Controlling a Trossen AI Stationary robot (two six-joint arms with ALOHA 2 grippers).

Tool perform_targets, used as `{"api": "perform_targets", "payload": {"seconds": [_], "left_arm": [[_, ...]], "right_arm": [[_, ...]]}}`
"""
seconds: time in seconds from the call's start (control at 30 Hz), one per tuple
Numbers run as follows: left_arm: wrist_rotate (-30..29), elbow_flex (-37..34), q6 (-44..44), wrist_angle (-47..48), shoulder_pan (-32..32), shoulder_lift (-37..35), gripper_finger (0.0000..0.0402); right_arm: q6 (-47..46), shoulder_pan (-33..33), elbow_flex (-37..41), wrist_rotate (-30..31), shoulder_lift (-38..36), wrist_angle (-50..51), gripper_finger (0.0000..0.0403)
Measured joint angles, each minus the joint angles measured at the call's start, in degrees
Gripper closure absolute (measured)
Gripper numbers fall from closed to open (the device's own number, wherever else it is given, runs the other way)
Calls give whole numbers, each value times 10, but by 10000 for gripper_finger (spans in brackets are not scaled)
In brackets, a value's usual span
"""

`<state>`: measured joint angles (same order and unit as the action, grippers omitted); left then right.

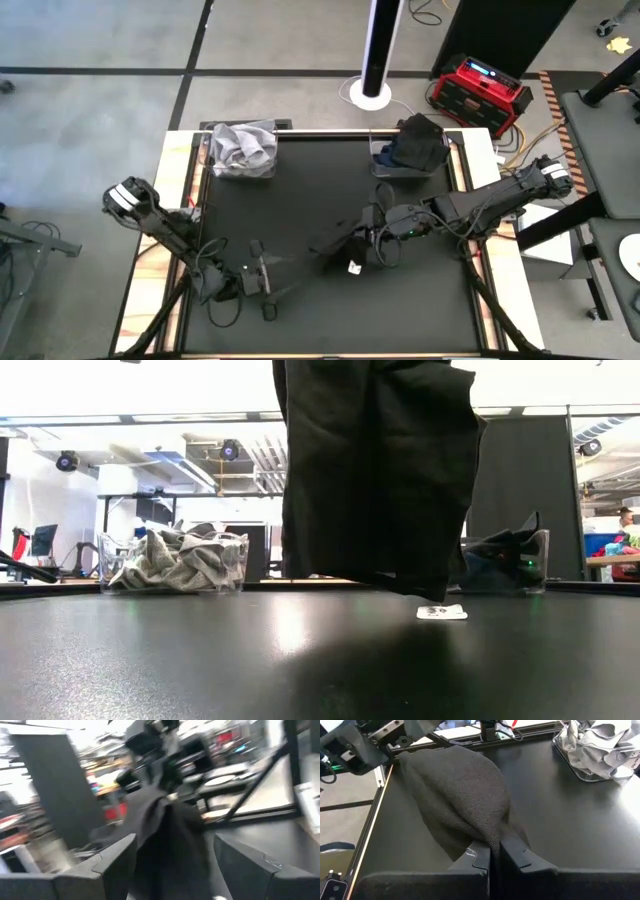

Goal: Sort towels by color in basket
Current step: Put the black towel into the right transparent bin

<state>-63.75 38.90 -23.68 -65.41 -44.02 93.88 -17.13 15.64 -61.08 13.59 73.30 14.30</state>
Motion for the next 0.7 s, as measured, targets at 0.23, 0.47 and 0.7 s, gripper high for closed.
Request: {"api": "perform_targets", "payload": {"seconds": [0.23, 0.47, 0.7], "left_arm": [[61, -23, 32, 0, 7, -21, 154], [61, -8, 27, 2, 43, -5, 154], [65, 19, 36, -1, 71, 18, 154]], "right_arm": [[-4, 0, 0, 0, 0, 0, 394], [-3, 0, 0, 0, 0, 0, 394], [-3, 0, 0, 0, 0, 0, 394]]}}
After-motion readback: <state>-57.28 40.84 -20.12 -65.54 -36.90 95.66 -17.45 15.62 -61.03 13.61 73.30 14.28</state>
